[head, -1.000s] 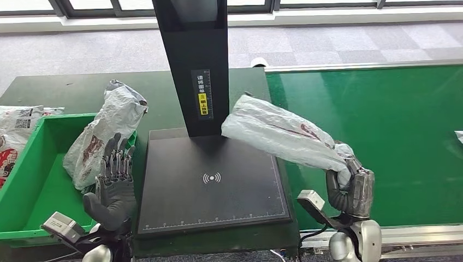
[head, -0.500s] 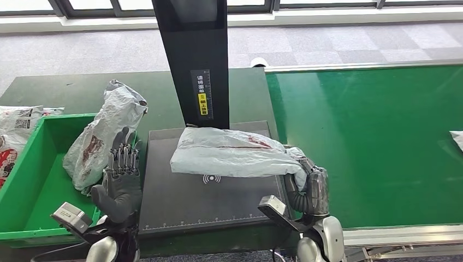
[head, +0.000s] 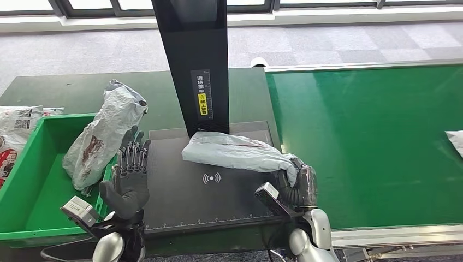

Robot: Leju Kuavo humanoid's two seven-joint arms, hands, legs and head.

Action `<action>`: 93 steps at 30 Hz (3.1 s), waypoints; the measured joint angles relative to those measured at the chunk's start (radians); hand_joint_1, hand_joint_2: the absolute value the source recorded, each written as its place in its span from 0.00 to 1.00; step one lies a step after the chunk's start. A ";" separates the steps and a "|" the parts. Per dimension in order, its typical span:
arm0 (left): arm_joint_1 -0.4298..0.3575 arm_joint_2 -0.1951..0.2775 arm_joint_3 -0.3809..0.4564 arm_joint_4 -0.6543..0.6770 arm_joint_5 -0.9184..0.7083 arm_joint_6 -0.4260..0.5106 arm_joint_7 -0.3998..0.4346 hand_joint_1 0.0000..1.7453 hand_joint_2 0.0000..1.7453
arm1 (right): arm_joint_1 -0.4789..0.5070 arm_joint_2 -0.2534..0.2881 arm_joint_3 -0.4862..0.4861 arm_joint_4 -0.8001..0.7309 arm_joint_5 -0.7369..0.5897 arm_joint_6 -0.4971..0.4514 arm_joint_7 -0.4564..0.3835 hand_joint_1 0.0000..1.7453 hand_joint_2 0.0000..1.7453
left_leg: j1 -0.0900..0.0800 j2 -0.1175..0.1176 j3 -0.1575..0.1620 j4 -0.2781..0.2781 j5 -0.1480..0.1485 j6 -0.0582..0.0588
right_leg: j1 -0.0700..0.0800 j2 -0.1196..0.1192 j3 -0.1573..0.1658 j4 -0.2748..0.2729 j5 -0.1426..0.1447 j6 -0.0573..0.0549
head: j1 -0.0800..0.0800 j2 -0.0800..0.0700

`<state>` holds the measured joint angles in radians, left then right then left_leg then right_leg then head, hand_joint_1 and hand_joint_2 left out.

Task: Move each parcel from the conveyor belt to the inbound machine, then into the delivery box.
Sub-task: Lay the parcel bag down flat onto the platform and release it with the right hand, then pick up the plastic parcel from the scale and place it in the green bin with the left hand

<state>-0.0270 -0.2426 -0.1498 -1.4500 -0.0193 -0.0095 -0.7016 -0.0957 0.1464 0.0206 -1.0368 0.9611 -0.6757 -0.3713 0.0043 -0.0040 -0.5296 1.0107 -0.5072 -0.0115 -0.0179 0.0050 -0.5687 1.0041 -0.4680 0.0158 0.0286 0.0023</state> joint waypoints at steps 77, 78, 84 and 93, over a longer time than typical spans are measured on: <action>-0.356 -0.122 -0.363 0.687 -1.047 0.381 0.374 0.00 1.00 | 0.266 0.037 0.152 -0.710 -0.384 0.447 -0.328 0.00 1.00 | -0.001 0.000 -0.001 0.000 0.000 0.000 | 0.000 0.000 -0.001 0.000 0.001 0.000 | 0.000 0.000; -0.360 -0.125 -0.368 0.701 -1.048 0.380 0.375 0.00 1.00 | 0.265 0.037 0.152 -0.710 -0.384 0.448 -0.328 0.00 1.00 | -0.001 0.000 -0.001 0.000 0.000 0.000 | 0.000 0.000 -0.001 0.000 0.001 0.000 | 0.000 0.000; -0.383 -0.134 -0.391 0.759 -1.044 0.350 0.383 0.00 1.00 | 0.257 0.040 0.152 -0.708 -0.386 0.458 -0.327 0.00 1.00 | -0.001 0.000 -0.001 0.000 0.000 0.000 | 0.000 0.000 -0.001 0.000 0.000 0.000 | 0.000 0.000; -0.410 -0.139 -0.508 0.852 -0.991 0.287 0.425 0.28 1.00 | 0.247 0.040 0.152 -0.700 -0.394 0.457 -0.327 0.00 1.00 | -0.001 0.000 -0.001 0.000 0.000 0.000 | -0.001 0.000 -0.001 0.000 0.000 0.000 | 0.000 0.000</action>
<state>-0.4372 -0.3819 -0.6576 -0.5984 -1.0107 0.2776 -0.2767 0.1515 0.1862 0.1728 -1.7367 0.5670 -0.2189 -0.6985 0.0036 -0.0043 -0.5311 1.0112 -0.5070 -0.0111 -0.0184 0.0045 -0.5695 1.0039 -0.4676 0.0160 0.0286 0.0023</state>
